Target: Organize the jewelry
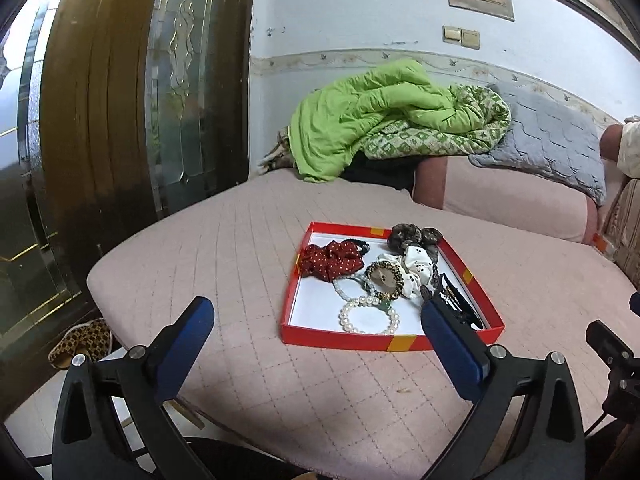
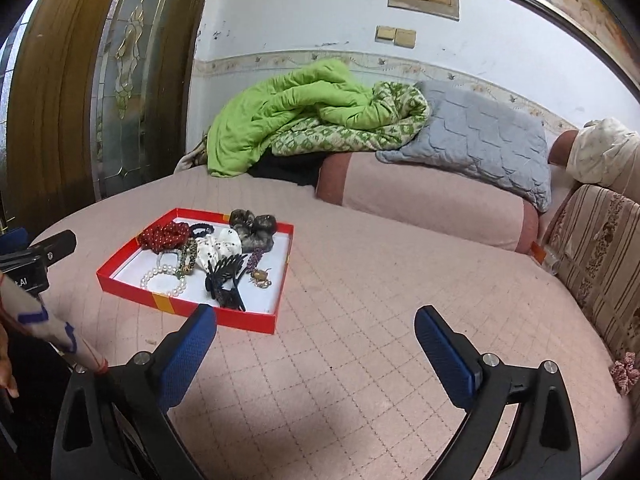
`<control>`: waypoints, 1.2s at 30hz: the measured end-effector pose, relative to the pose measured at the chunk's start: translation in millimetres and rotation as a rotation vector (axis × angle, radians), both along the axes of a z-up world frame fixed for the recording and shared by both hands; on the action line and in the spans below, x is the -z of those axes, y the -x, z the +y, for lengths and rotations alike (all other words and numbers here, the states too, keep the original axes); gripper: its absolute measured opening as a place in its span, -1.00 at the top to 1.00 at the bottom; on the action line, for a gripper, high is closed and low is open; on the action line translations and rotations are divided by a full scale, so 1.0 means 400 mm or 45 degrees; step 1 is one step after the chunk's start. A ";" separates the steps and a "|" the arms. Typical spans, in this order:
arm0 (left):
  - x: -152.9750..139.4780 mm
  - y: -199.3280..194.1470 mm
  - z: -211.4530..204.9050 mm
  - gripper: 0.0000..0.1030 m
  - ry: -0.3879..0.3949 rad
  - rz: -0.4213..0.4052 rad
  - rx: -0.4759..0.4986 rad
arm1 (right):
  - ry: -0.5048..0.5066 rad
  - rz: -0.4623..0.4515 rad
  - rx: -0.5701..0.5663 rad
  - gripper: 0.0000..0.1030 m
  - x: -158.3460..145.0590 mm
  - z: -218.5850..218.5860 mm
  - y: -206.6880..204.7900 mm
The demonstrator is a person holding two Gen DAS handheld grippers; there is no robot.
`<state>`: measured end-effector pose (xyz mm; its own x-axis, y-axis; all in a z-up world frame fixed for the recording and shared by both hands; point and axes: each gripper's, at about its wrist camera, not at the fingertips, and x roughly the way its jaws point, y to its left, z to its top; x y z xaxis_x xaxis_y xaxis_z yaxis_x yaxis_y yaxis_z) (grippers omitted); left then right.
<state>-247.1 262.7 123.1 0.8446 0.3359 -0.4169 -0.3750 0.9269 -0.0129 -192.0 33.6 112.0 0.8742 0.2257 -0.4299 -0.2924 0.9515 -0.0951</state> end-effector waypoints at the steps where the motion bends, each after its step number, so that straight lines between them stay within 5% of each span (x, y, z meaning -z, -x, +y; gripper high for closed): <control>1: 0.004 -0.008 -0.004 -1.00 0.000 0.024 0.002 | -0.007 0.011 -0.008 -0.96 0.002 0.000 -0.002; 11: 0.030 -0.050 0.005 -1.00 0.095 0.106 -0.002 | -0.091 0.079 -0.002 -0.96 0.006 -0.030 -0.028; 36: 0.033 -0.058 0.001 -1.00 0.082 0.116 -0.017 | -0.096 0.101 -0.012 -0.96 0.006 -0.043 -0.036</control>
<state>-224.0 263.0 110.0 0.7980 0.3168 -0.5127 -0.3897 0.9202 -0.0380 -177.6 16.5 109.5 0.8359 0.2682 -0.4789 -0.3052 0.9523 0.0006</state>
